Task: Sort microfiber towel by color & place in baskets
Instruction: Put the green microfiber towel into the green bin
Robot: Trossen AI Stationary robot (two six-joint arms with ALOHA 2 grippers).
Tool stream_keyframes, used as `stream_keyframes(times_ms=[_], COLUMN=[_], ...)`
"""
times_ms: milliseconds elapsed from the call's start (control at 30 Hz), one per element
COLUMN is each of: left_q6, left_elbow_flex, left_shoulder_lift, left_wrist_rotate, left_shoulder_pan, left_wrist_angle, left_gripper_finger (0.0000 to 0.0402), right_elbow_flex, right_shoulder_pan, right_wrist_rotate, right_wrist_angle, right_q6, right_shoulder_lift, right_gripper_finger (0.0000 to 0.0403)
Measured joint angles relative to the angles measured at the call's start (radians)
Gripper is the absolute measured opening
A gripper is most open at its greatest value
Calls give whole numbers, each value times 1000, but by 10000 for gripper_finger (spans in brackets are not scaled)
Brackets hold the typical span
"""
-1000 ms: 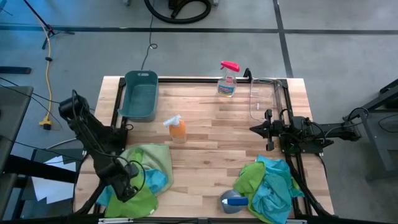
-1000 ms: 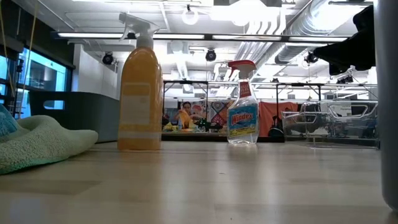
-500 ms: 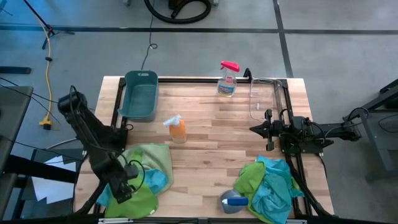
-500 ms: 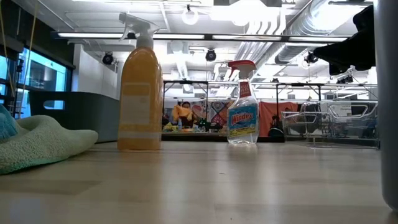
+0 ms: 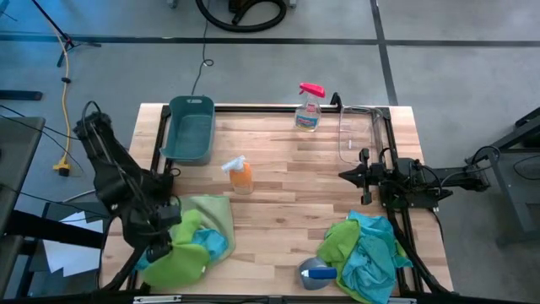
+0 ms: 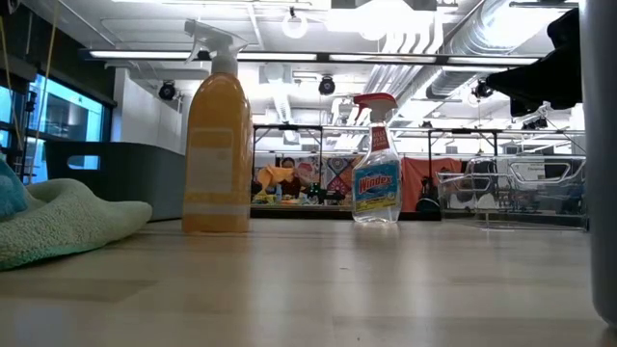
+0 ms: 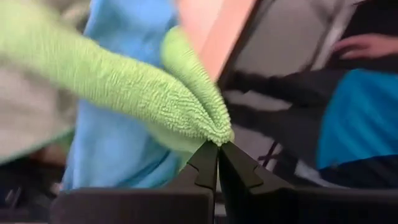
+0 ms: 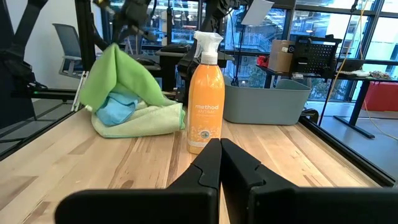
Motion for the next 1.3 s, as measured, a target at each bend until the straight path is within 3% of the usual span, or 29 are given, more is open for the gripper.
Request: stream_keyframes(times_ms=[433,700,800,867,967,1167,1300], left_q6=[525,961,1111,1182,1203,1099,1054], left_elbow_flex=[432,681,720,722,719,718,708], left_shoulder_lift=[-20,-29,-48,-65,-87,-95,-85], left_wrist_rotate=[-215,-574,-725,-771,-803,-955,-1004], left_shoulder_pan=[154,232,297,350,441,606,682], left_wrist_angle=[7,5,6,-12,-106,-364,-483], left_gripper_finger=[0,0,0,0,0,0,0], right_elbow_flex=[0,0,0,0,0,0,0], right_shoulder_pan=[0,0,0,0,0,0,0], right_wrist_rotate=[0,0,0,0,0,0,0], right_wrist_angle=[0,0,0,0,0,0,0], right_q6=[0,0,0,0,0,0,0], right_shoulder_lift=[0,0,0,0,0,0,0], right_gripper_finger=[0,0,0,0,0,0,0])
